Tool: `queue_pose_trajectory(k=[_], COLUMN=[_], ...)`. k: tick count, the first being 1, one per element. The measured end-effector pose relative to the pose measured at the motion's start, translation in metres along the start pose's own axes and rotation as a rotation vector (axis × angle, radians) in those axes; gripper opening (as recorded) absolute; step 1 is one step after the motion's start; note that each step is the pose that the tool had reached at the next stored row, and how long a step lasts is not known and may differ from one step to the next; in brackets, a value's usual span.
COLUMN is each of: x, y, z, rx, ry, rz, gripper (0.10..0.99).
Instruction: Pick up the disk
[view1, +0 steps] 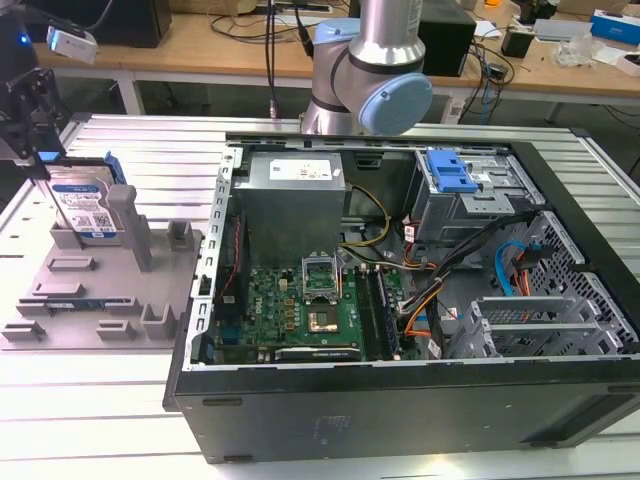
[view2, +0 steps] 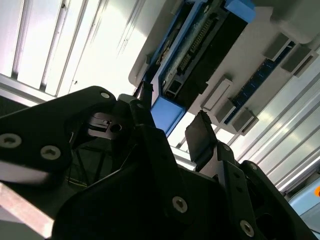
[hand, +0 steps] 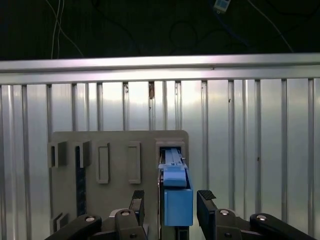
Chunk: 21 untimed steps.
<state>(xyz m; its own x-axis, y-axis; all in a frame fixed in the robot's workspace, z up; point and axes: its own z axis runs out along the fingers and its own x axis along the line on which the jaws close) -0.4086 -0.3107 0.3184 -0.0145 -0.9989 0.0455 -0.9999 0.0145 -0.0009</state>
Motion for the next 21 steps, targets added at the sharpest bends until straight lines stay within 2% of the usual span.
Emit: queue_pose_trajectory(k=[12,21], x=[-0.0035,-0.0037], y=[0.0001,0.001], z=[0.0082,0.0117], rx=[0.0,0.0], ry=[0.0062,0.0081], rz=[0.0,-0.001], gripper=[0.541,0.541])
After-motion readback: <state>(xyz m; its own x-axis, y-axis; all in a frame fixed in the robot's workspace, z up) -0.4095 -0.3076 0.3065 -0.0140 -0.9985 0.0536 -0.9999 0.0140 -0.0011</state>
